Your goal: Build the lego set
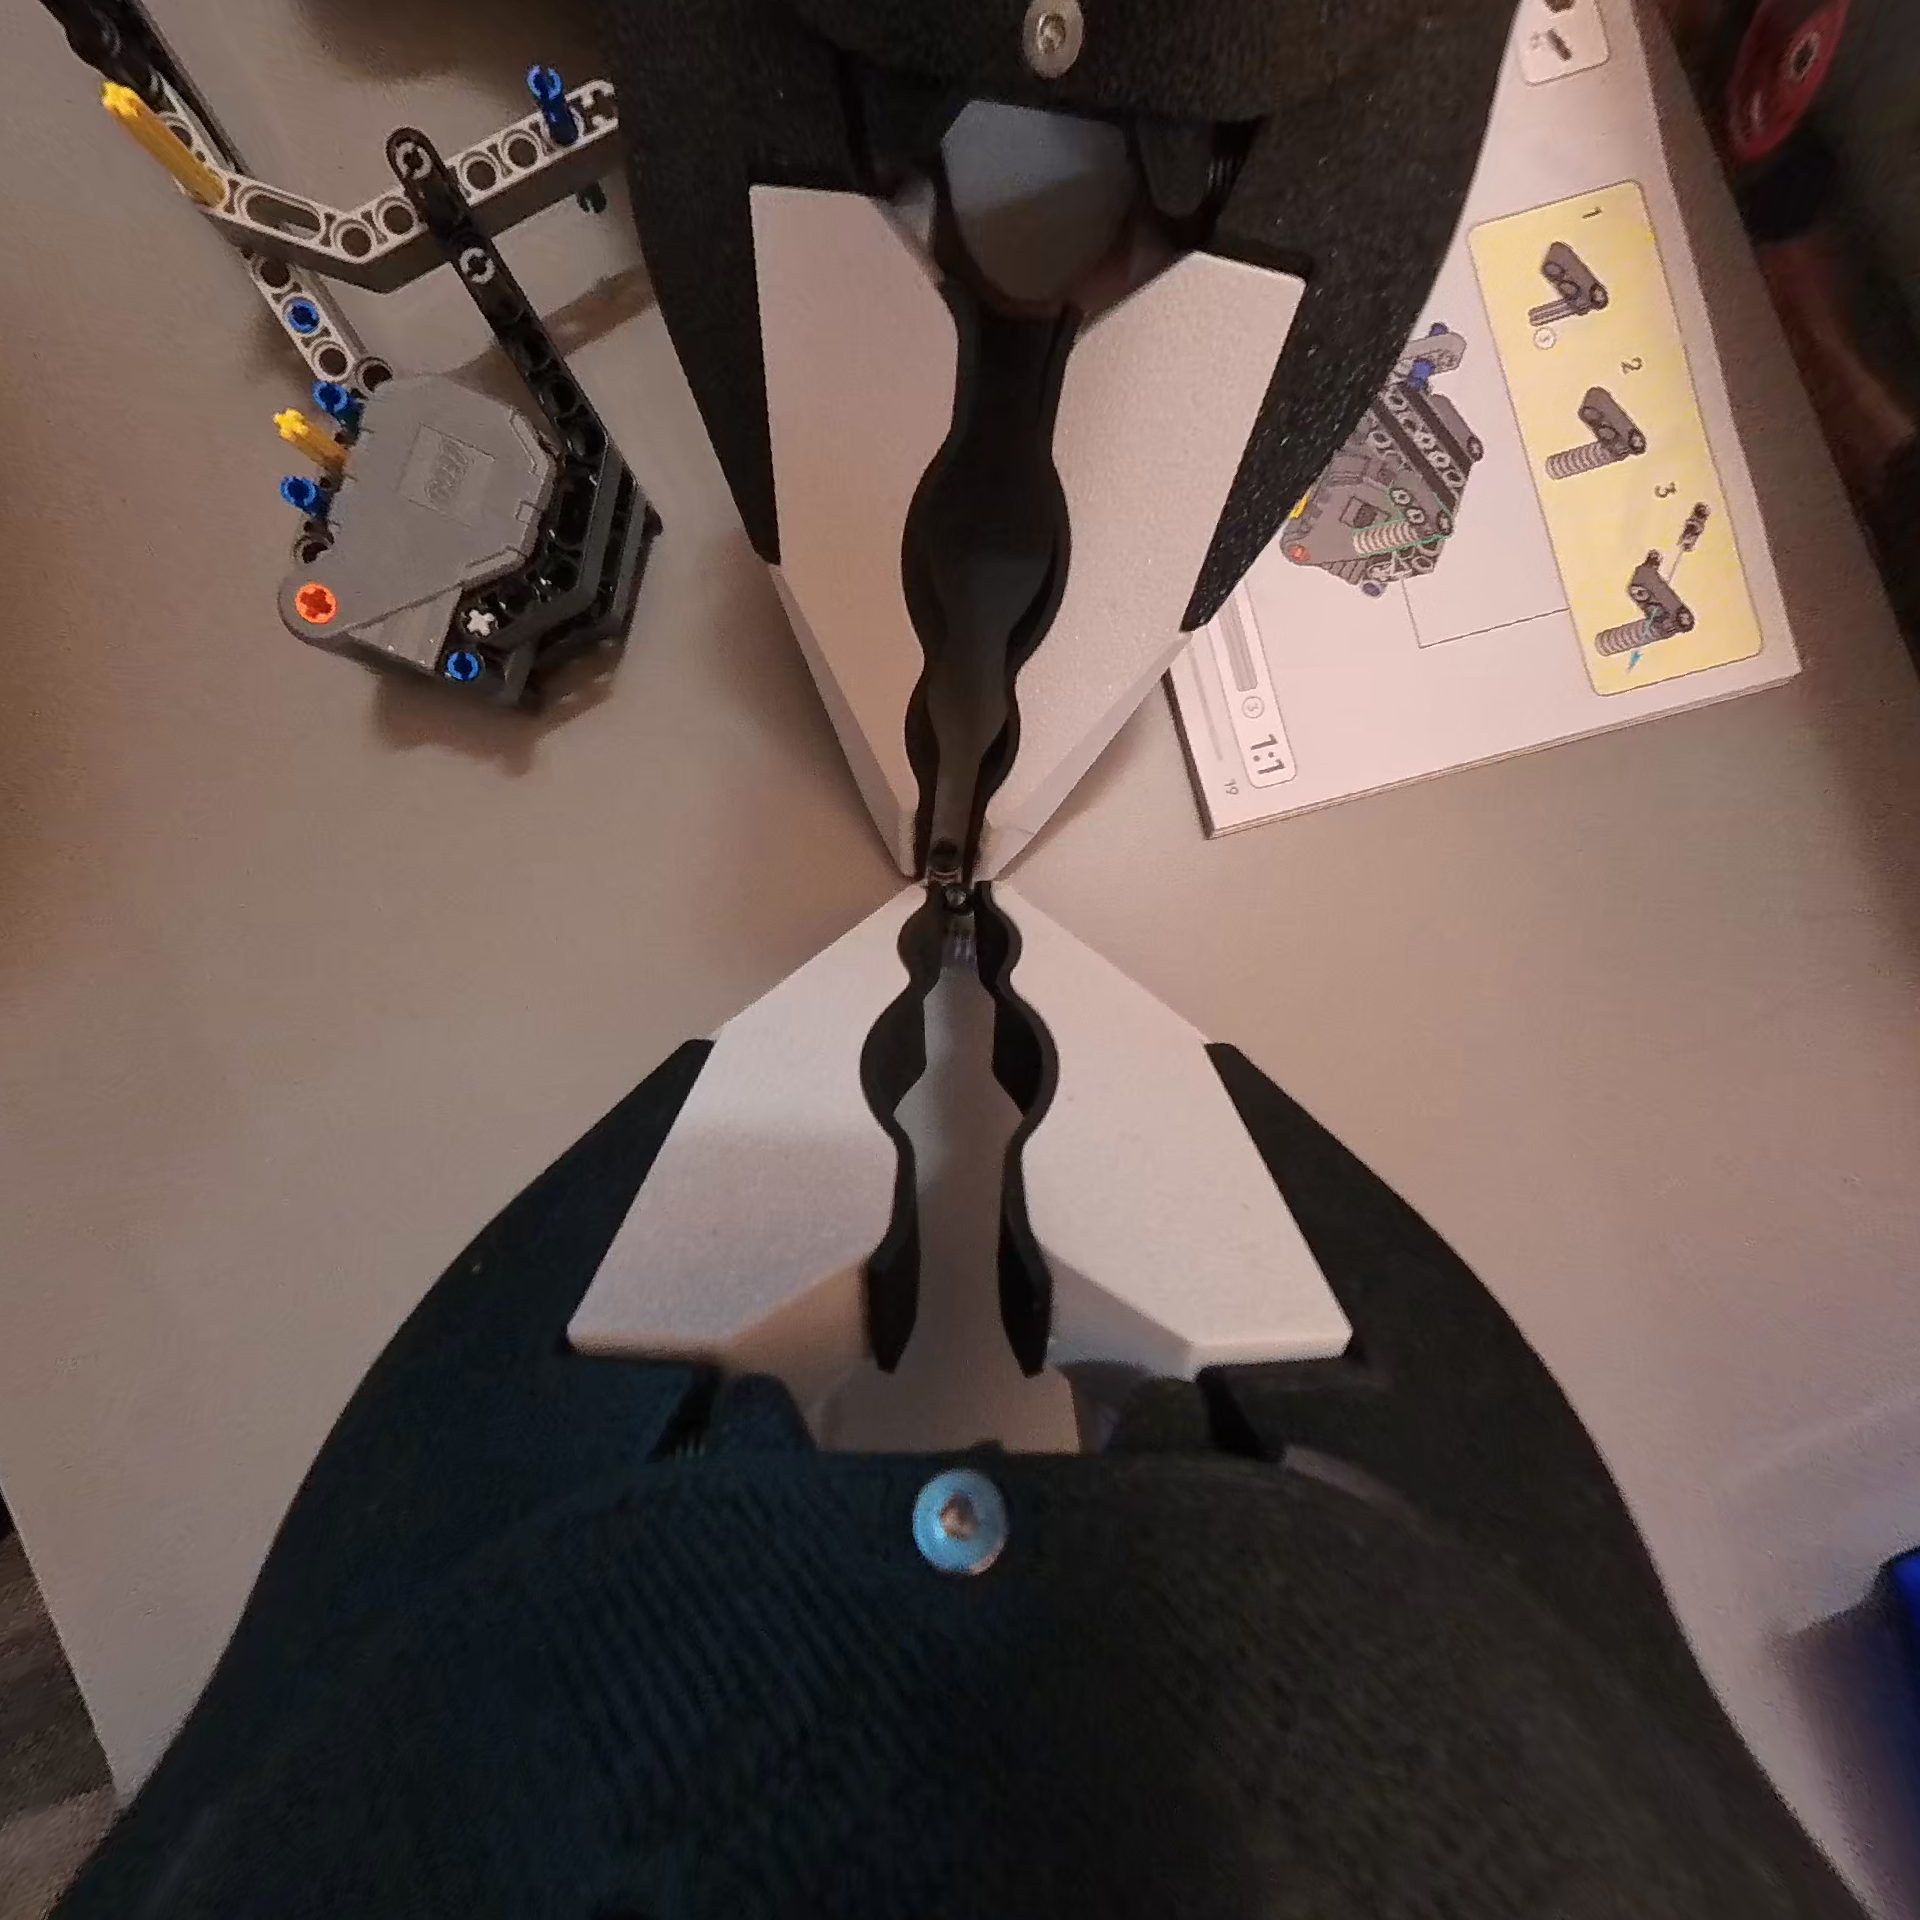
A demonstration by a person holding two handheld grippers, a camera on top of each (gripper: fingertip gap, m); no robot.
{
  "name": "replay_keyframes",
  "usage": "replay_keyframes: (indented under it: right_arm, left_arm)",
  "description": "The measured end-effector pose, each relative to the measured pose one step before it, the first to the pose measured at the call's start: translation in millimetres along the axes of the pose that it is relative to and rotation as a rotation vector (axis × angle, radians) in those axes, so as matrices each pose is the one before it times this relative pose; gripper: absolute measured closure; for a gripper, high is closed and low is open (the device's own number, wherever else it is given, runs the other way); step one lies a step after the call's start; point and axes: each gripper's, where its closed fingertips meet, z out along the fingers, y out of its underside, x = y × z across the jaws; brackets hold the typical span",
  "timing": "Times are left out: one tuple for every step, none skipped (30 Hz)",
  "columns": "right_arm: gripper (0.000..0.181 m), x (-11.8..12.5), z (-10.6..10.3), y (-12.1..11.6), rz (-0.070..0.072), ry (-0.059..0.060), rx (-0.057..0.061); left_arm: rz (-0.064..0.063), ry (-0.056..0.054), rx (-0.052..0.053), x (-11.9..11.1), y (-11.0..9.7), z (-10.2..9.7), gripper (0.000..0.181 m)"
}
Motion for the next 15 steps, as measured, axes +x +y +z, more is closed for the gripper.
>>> replay_keyframes:
  right_arm:
    - [0.178,-1.23,0.19,-0.12,0.0046,-0.0106,0.0]
    - [0.178,-0.6,0.29,-0.09,0.0024,-0.0056,0.0002]
    - [0.178,0.06,0.19,-0.29,0.0017,-0.0005,-0.0001]
    - [0.178,-0.25,0.11,-0.11,0.0031,-0.0032,-0.0021]
    - [0.178,-1.45,0.19,0.26,0.0019,-0.0094,-0.0059]
    - [0.177,-1.22,0.38,0.82,-0.0005,-0.0068,-0.0093]
    - [0.177,0.3,0.29,-0.39,0.0011,0.0027,-0.0021]
    - [0.177,-0.01,0.46,-0.29,0.0054,-0.0015,-0.0034]
    - [0.177,0.02,0.87,-0.37,0.0051,-0.0035,-0.0048]
    - [0.177,-0.09,0.97,-0.24,0.0029,-0.0039,-0.0089]
    - [0.177,0.07,0.0,0.25,0.001,-0.003,-0.013]
    - [0.177,-0.03,0.01,0.34,0.0084,-0.0038,-0.014]
    - [0.177,0.02,0.17,0.31,0.0118,-0.0044,-0.0118]
    - [0.177,-0.07,0.03,0.3,0.0064,-0.0026,-0.0037]
    - [0.177,0.03,-0.15,0.35,0.001,-0.0039,0.0019]
  left_arm:
    - [-0.0006,0.0002,0.0,-0.01,0.04,-0.04,0.176]
    - [-0.0007,0.0001,0.0002,-0.07,-0.04,0.02,0.176]
    - [-0.0008,0.0003,0.0002,0.02,0.02,-0.03,0.176]
    - [-0.0003,0.0001,0.0001,0.03,-0.01,0.01,0.176]
    - [-0.0003,0.0003,0.0001,-0.02,0.03,-0.04,0.176]
    - [-0.0009,0.0005,0.0001,-0.01,-0.03,0.02,0.176]
    - [-0.001,0.0005,0.0001,-0.13,-0.04,0.03,0.176]
    - [-0.0008,0.0003,0.0001,0.01,0.03,-0.04,0.176]
    - [-0.0008,0.0002,0.0002,-0.06,0.04,0.09,0.176]
    - [-0.0005,0.0002,0.0001,-0.02,0.02,-0.04,0.176]
    - [0.0002,-0.0002,0.0,-0.1,-0.05,0.06,0.176]
    - [-0.0002,0.0,0.0,0.02,0.0,0.0,0.176]
    - [-0.0003,0.0001,0.0001,-0.04,0.03,-0.04,0.176]
    - [-0.0004,0.0001,0.0001,-0.03,-0.06,0.06,0.176]
    - [-0.0005,0.0001,0.0001,-0.1,-0.03,0.02,0.176]
